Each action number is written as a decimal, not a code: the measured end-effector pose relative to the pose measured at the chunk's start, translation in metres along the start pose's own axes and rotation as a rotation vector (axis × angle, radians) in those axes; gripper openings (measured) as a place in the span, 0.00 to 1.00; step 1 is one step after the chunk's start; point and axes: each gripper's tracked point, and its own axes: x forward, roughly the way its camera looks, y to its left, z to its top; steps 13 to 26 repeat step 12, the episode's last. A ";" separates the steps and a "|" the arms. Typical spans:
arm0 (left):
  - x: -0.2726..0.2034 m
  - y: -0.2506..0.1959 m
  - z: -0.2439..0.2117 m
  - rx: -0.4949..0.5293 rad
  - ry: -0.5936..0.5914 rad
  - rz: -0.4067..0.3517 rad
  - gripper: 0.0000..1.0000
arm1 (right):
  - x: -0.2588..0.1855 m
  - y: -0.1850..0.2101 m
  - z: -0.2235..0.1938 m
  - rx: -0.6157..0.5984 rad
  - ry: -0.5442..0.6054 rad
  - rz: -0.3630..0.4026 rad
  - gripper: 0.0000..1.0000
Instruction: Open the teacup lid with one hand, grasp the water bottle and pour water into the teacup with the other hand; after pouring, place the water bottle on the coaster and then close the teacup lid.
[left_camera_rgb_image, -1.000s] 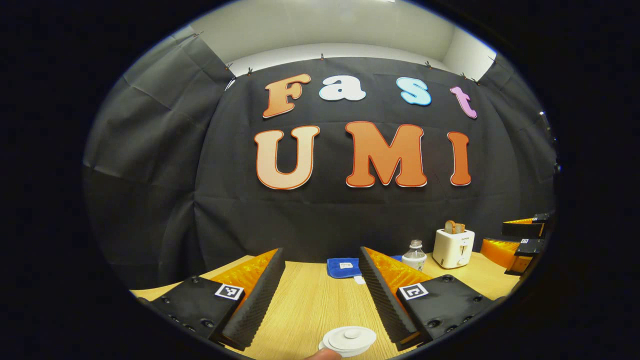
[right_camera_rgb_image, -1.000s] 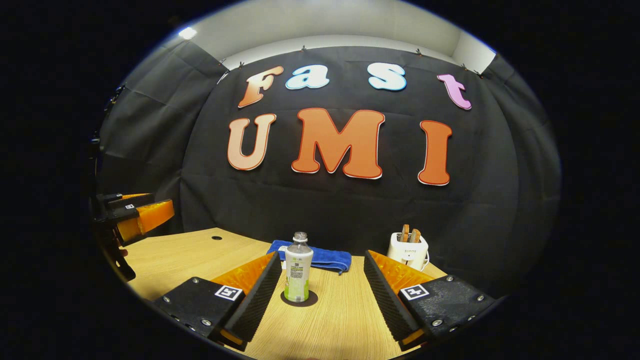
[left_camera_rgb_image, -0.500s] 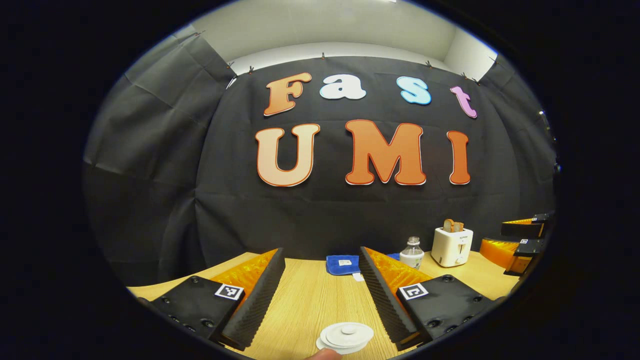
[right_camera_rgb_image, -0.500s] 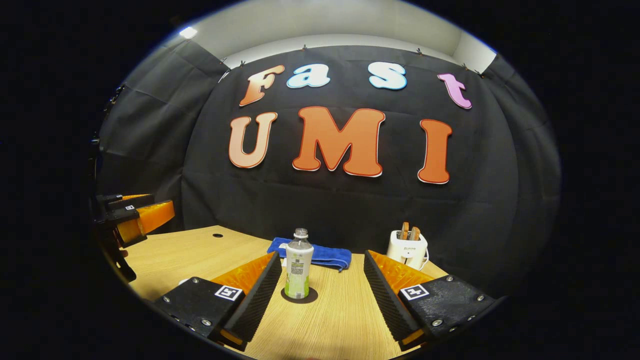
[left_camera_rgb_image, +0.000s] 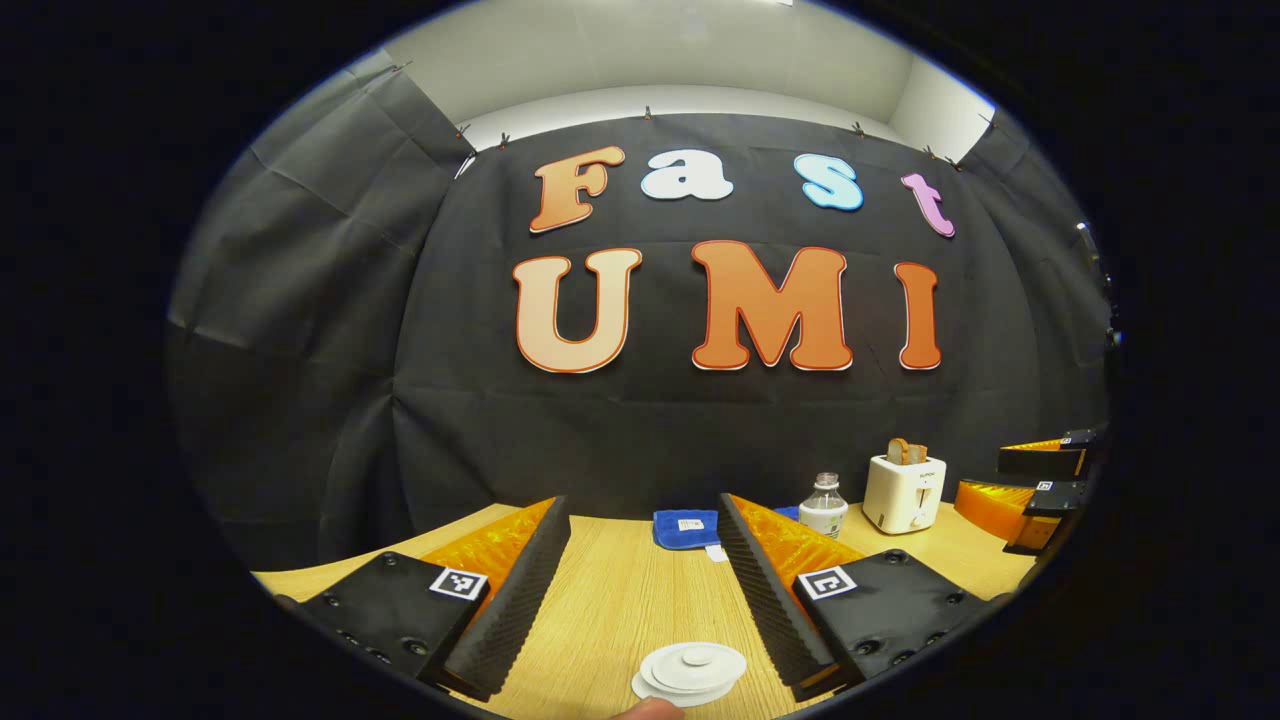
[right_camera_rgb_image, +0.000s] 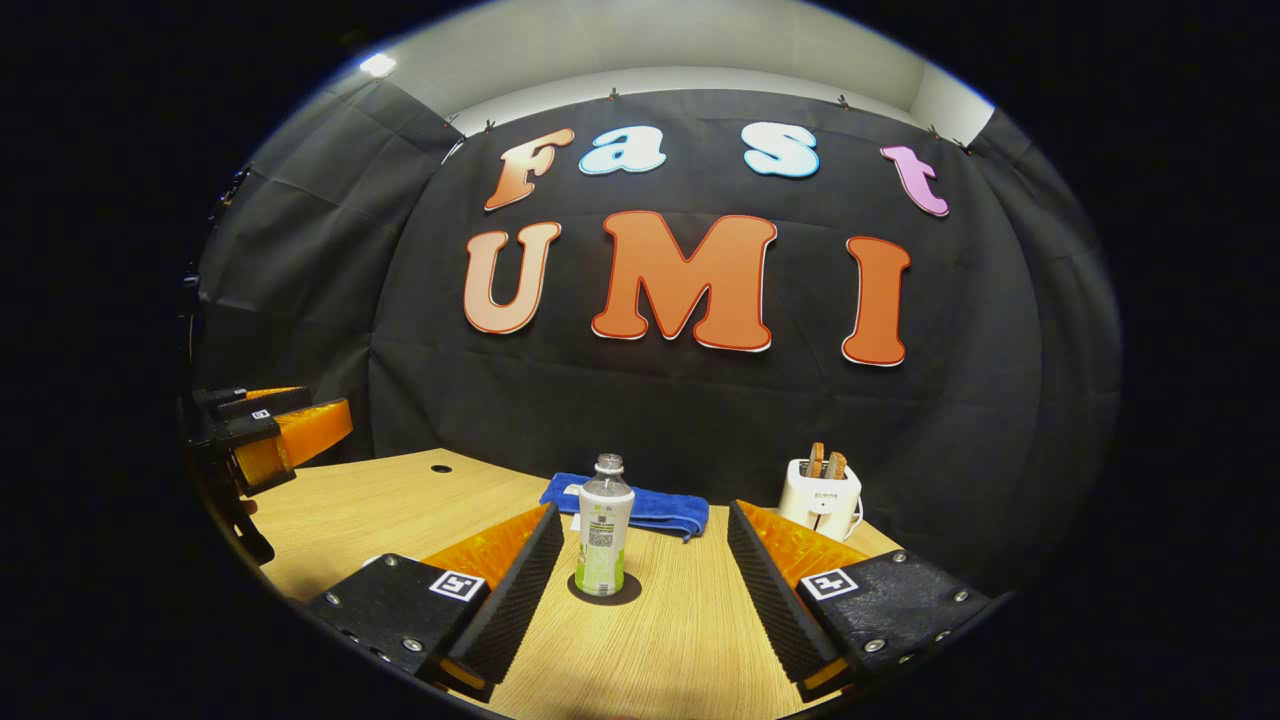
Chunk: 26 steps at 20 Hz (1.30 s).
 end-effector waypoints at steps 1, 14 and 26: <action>0.000 0.000 0.000 0.001 0.000 0.001 0.97 | 0.001 0.001 0.001 0.000 -0.001 0.003 0.99; 0.003 -0.003 0.001 0.004 -0.005 -0.006 0.95 | 0.006 0.000 0.000 0.002 0.001 0.005 0.99; 0.003 -0.003 0.001 0.004 -0.005 -0.006 0.95 | 0.006 0.000 0.000 0.002 0.001 0.005 0.99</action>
